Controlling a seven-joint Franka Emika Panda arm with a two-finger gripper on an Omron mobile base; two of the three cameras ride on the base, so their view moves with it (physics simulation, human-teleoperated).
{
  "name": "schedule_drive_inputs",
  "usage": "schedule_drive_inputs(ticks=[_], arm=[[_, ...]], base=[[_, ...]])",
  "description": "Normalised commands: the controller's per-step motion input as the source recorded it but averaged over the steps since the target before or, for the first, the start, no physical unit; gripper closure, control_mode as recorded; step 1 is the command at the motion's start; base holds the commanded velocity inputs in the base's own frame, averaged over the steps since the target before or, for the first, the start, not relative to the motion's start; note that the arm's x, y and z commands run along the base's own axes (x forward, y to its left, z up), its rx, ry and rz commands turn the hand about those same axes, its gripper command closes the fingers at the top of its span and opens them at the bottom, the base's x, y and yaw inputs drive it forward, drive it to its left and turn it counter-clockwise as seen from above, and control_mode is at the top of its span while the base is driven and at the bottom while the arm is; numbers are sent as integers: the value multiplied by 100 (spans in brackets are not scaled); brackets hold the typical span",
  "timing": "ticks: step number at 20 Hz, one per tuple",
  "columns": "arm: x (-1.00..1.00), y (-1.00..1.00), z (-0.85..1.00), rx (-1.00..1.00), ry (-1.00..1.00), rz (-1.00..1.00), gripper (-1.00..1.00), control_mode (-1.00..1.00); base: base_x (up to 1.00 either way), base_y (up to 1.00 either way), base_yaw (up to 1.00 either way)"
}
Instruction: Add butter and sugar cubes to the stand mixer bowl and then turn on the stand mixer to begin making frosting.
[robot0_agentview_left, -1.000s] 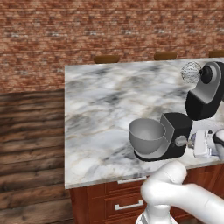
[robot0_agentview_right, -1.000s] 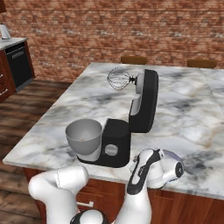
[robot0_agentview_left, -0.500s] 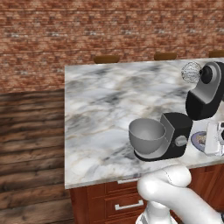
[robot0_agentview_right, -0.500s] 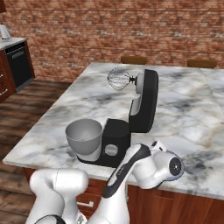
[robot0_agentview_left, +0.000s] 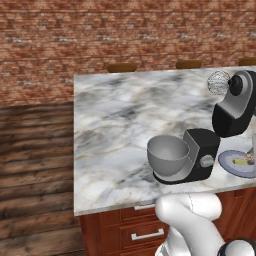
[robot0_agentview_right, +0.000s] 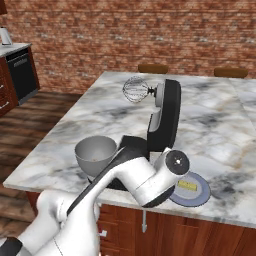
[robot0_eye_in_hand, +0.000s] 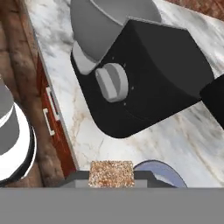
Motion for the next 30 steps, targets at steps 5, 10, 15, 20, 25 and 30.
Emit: schedule_drive_inputs(ticks=[5, 10, 15, 20, 25, 30], arm=[[-38, 100, 73, -33, 2, 38, 100, -100], [-7, 91, 72, -39, 0, 48, 100, -100], [0, 74, 79, -28, 8, 47, 100, -100], [15, 64, 74, -19, 7, 34, 100, -100], [39, 44, -32, -21, 5, 20, 100, -100], [32, 29, -68, -14, -1, 9, 100, -100]], base=[[0, 0, 0], [0, 0, 0], [0, 0, 0], [0, 0, 0], [0, 0, 0], [0, 0, 0]])
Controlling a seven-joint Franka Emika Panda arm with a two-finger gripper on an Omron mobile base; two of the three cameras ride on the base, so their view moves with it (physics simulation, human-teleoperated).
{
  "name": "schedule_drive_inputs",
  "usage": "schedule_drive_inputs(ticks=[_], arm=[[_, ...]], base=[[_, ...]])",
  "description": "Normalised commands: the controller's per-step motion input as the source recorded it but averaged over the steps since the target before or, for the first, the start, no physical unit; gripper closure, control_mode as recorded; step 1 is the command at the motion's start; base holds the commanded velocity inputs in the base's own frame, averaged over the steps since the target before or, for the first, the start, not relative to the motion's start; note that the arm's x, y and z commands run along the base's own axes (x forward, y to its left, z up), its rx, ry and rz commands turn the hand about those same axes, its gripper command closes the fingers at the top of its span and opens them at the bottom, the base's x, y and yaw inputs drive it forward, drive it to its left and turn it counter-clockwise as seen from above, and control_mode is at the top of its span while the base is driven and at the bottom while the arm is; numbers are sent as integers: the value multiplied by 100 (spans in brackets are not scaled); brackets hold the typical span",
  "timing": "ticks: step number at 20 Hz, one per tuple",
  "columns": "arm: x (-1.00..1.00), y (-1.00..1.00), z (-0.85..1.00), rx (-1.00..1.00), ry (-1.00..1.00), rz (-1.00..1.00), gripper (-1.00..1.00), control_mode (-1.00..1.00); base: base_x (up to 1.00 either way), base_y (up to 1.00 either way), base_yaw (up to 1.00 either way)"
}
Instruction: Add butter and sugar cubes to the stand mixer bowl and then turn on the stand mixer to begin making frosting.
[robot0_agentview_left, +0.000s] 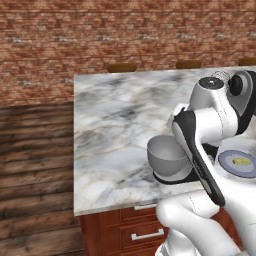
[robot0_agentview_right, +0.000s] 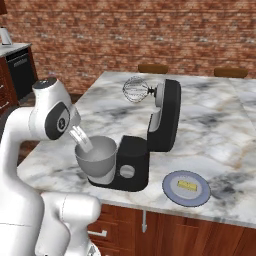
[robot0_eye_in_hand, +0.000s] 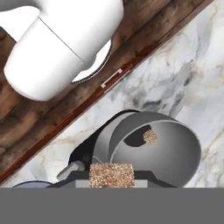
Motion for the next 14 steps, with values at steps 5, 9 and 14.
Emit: schedule_drive_inputs(ticks=[5, 9, 14], arm=[[60, 17, -44, -8, 0, 8, 100, -100], [62, 3, -43, -4, 2, 6, 100, -100], [50, 0, -59, -3, 12, 4, 100, -100]], base=[[0, 0, 0], [0, 0, 0], [0, 0, 0]])
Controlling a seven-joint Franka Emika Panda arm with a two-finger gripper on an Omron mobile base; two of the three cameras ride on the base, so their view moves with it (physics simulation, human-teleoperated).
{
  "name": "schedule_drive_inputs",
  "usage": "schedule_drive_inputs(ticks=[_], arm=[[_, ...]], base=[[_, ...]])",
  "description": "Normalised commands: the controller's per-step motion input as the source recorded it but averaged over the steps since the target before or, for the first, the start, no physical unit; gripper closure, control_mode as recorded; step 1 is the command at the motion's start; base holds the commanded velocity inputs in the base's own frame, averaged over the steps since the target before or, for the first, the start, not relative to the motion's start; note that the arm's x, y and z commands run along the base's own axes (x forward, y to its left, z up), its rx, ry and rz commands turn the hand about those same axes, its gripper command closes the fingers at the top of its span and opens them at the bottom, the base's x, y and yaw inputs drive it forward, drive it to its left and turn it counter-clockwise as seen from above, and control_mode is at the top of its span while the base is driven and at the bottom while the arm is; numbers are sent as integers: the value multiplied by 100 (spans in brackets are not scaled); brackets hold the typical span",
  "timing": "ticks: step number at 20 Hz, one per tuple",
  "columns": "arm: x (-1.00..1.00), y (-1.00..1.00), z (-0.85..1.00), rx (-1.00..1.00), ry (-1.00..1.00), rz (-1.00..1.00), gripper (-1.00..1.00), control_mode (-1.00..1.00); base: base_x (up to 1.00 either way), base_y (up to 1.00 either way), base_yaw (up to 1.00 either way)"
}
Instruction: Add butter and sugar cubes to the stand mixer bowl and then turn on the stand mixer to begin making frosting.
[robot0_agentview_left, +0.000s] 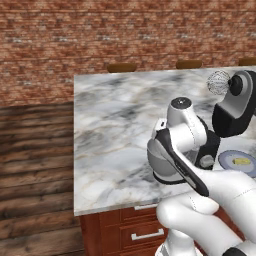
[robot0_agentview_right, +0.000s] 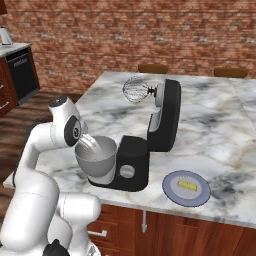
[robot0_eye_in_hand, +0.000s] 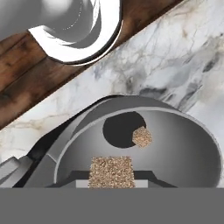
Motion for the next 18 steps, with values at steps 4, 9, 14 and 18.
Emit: schedule_drive_inputs(ticks=[4, 9, 14, 18], arm=[[36, 0, -47, 0, 11, 1, 100, -100], [26, 0, -39, 0, 7, 0, 100, -100], [22, 0, -39, 0, 5, 0, 100, -100], [15, 0, -31, 0, 1, 0, 100, -100]], base=[[0, 0, 0], [0, 0, 0], [0, 0, 0], [0, 0, 0]])
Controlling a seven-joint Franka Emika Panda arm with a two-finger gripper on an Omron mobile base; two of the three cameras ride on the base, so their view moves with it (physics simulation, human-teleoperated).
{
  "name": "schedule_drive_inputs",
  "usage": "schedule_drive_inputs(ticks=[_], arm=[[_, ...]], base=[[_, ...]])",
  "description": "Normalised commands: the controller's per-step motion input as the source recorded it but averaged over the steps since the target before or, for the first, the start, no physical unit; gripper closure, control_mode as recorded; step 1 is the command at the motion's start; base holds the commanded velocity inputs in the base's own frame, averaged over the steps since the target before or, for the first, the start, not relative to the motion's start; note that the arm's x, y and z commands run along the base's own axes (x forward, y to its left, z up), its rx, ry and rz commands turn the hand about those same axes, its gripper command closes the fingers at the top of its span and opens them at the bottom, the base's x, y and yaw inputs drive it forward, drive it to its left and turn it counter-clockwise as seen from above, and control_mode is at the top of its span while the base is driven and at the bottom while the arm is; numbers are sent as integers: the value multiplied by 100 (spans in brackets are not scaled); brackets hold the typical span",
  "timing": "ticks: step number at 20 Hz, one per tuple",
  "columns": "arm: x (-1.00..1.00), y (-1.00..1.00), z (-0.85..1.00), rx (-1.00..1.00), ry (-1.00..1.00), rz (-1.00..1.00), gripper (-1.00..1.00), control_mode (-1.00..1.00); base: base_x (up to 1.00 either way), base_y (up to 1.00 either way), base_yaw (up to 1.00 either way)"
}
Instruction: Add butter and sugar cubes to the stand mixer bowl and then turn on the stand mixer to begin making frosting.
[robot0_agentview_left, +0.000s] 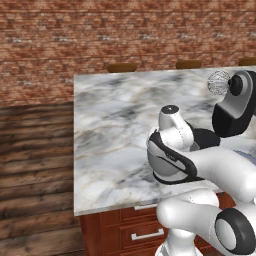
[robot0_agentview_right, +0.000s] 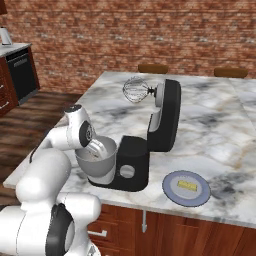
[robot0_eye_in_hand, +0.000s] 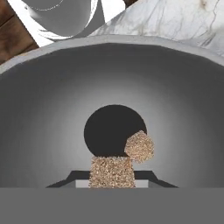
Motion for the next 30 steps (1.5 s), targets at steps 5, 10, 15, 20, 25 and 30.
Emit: schedule_drive_inputs(ticks=[5, 10, 15, 20, 25, 30], arm=[[-1, -1, -3, 0, -1, 0, -100, -100], [-20, -1, 32, 0, -7, 0, -100, -100], [-43, 0, 81, 0, -9, 0, -100, -100], [-86, -30, 60, 2, -3, 0, -100, -100], [-100, -69, 34, 17, 0, 0, -100, -100], [-100, -82, 14, 17, 0, 3, -100, -100]], base=[[0, 0, 0], [0, 0, 0], [0, 0, 0], [0, 0, 0], [0, 0, 0], [0, 0, 0]])
